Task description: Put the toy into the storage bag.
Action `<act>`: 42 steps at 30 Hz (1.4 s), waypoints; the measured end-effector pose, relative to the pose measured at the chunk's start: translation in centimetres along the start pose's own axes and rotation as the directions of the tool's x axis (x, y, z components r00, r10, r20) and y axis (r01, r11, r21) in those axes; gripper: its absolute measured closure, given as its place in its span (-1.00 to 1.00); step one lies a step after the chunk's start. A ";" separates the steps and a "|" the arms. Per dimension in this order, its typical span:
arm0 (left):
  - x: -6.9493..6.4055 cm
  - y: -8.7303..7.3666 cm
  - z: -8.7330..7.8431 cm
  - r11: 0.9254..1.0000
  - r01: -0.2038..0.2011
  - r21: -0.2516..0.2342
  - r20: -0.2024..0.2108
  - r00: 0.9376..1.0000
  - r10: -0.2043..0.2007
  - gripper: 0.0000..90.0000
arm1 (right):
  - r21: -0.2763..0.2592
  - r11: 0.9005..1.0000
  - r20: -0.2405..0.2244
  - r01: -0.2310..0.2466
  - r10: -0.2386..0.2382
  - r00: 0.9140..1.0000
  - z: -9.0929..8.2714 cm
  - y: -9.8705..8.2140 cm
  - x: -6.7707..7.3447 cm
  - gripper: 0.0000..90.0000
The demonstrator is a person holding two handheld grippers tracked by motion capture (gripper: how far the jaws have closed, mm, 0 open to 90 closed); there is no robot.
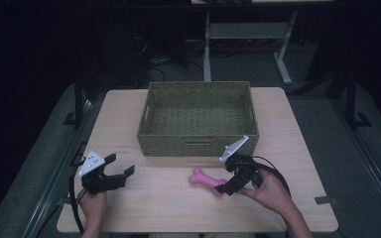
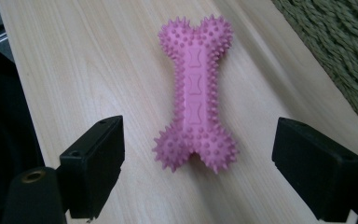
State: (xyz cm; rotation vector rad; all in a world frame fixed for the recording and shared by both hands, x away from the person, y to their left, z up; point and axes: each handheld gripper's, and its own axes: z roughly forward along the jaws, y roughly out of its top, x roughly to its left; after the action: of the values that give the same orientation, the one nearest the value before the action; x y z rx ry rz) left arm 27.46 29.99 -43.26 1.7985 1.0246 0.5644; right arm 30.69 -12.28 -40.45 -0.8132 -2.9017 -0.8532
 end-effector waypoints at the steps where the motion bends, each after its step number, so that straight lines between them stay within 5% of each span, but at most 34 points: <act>1: 0.0 0.0 0.0 1.000 0.000 0.000 0.000 1.000 0.000 -0.70 | 0.000 1.000 0.000 0.000 0.000 1.000 0.0 0.0 0.0 -0.63; 21: 0.1 0.0 0.0 1.000 0.002 -0.002 -0.002 1.000 -0.002 -0.70 | 0.111 0.992 -0.035 0.060 -0.057 0.998 3.1 2.8 0.4 -0.53; 42: 0.4 -0.1 -0.1 1.000 0.020 -0.013 -0.001 1.000 -0.020 -0.70 | 0.207 0.974 -0.001 0.094 -0.096 0.995 5.4 4.4 0.3 -0.28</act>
State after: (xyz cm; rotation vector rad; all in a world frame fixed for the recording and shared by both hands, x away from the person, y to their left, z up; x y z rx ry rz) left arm 27.58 30.41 -43.29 1.7752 1.0364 0.5585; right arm 33.28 -6.22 -42.73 -0.6671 -2.9921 -0.5389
